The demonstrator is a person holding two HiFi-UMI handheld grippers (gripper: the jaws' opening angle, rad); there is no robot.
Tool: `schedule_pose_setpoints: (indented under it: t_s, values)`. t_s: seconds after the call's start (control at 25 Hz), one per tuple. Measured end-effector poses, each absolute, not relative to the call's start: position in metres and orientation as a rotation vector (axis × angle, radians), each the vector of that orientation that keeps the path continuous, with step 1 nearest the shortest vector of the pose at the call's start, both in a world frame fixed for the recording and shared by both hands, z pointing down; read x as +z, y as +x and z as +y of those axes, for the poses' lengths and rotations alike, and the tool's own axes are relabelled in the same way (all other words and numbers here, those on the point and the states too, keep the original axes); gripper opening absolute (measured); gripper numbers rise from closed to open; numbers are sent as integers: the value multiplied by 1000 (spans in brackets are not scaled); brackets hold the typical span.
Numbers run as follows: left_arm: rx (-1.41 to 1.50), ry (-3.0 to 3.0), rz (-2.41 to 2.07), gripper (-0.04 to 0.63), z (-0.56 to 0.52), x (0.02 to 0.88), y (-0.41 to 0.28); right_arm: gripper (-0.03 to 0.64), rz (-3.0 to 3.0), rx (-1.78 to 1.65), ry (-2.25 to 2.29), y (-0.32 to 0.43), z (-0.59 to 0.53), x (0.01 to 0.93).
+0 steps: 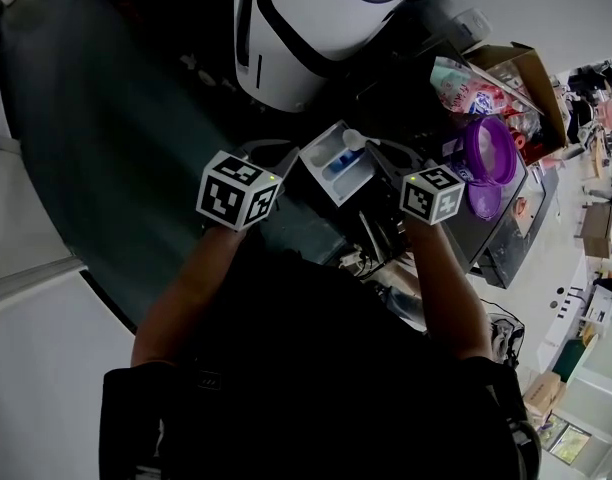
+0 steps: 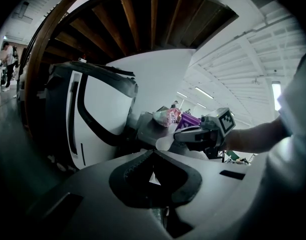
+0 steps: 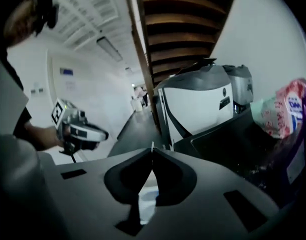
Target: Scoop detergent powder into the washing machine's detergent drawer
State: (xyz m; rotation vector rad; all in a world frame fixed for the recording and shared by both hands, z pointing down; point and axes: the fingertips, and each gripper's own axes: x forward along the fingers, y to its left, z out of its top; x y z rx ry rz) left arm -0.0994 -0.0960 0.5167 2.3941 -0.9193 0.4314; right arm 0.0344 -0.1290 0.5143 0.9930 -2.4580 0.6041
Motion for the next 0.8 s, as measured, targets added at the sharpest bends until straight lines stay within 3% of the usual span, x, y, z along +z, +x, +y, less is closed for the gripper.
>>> schedule_pose_setpoints:
  t_s: [0.8]
  values:
    - [543, 2508, -741, 8, -73, 509, -8, 20, -2660, 877, 1325, 122, -61, 477]
